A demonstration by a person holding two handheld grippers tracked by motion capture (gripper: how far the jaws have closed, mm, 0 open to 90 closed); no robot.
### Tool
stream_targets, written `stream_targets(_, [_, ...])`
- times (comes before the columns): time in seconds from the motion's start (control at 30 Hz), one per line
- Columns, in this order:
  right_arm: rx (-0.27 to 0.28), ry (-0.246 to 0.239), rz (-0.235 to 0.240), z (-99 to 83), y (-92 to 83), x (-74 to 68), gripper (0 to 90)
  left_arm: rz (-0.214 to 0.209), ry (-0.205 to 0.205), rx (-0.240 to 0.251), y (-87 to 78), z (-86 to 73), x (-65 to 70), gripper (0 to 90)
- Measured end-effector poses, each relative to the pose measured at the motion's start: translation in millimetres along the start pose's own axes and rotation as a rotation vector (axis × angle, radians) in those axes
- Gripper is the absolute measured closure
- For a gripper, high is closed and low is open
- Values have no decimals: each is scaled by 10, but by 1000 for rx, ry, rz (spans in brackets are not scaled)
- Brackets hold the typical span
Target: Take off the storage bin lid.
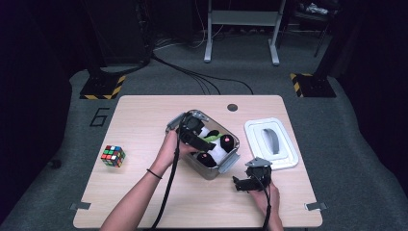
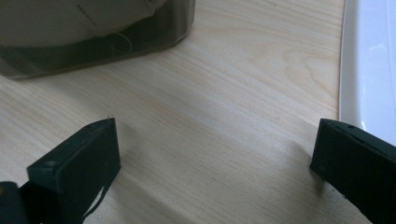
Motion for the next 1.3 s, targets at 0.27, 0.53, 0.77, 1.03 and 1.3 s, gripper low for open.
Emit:
stream_targets(0.27, [-1, -1, 2, -1, 0, 0, 0, 4, 29, -61, 265, 111, 41, 269])
stream_targets(0.53, [0, 2, 2, 0, 1, -2, 0, 56, 49, -170, 479, -23, -6, 457])
stream_targets(0.77, [0, -1, 2, -2, -1, 0, 0, 137, 136, -269, 568, -29, 53, 536])
stream_targets(1.03, [0, 1, 3, 0, 0, -1, 0, 65, 49, -139, 359, 25, 8, 339])
stream_targets(1.3, [0, 1, 2, 0, 0, -1, 1, 50, 21, -11, -49, 6, -39, 154])
Point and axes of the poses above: each handheld gripper's, and its own axes: y roughly forward along the jaws, z roughly out of its top, x roughly to its right, the point moved 8 cm from there along y, roughly forward along the jaws
